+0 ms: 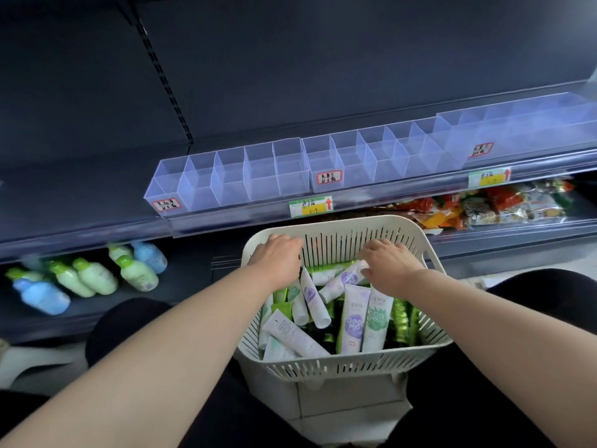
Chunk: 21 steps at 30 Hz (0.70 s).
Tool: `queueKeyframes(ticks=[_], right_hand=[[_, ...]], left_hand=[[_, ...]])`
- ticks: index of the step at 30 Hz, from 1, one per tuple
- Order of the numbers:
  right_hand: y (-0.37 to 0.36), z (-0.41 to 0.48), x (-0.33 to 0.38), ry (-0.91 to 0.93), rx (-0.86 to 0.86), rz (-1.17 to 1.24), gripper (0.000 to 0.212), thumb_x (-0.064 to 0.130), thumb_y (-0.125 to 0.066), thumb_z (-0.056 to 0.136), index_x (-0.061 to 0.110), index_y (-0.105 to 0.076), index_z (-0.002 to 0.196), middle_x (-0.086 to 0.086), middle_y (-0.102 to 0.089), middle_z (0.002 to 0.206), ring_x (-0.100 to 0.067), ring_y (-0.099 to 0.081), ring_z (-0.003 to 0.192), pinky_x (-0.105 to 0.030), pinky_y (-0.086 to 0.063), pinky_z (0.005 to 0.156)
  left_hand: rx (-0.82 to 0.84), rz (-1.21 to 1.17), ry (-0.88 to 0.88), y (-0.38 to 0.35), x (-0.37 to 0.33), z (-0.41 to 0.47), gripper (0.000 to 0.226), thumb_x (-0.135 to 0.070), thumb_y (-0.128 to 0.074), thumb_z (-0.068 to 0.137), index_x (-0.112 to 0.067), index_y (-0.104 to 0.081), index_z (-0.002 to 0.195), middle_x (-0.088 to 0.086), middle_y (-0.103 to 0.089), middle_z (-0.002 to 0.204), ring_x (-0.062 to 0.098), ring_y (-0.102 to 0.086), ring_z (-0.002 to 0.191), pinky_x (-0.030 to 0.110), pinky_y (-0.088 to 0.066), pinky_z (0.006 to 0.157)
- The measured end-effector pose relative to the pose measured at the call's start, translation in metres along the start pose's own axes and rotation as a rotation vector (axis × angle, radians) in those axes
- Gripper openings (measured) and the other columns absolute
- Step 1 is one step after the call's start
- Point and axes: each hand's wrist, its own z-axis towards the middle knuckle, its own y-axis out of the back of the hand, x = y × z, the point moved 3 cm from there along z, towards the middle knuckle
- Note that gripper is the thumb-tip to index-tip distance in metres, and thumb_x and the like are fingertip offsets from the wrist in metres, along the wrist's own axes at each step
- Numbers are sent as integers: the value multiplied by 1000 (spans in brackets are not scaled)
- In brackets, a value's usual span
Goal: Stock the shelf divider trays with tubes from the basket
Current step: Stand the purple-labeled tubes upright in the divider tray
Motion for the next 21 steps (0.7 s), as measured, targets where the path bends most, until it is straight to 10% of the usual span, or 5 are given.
queueKeyframes(ticks=[14,21], right_hand=[[-57,12,15,-84,214,133,44,43,-52,91,20,-51,128,-7,-49,126,-27,-36,124,-42,-37,101],[-29,0,-5,-66,225,561,16,29,-57,90,25,-48,103,2,-59,90,-12,-53,71,-25,-39,55]], left_hand=[[184,-56,2,-68,8,20,34,-21,-50,93,-16,-53,126,7,-54,124,26,-45,115,43,-43,94],[150,-206,25,-75,-9,49,34,-17,-51,94,-19,-57,127,6,-58,128,25,-53,115,36,-45,94]])
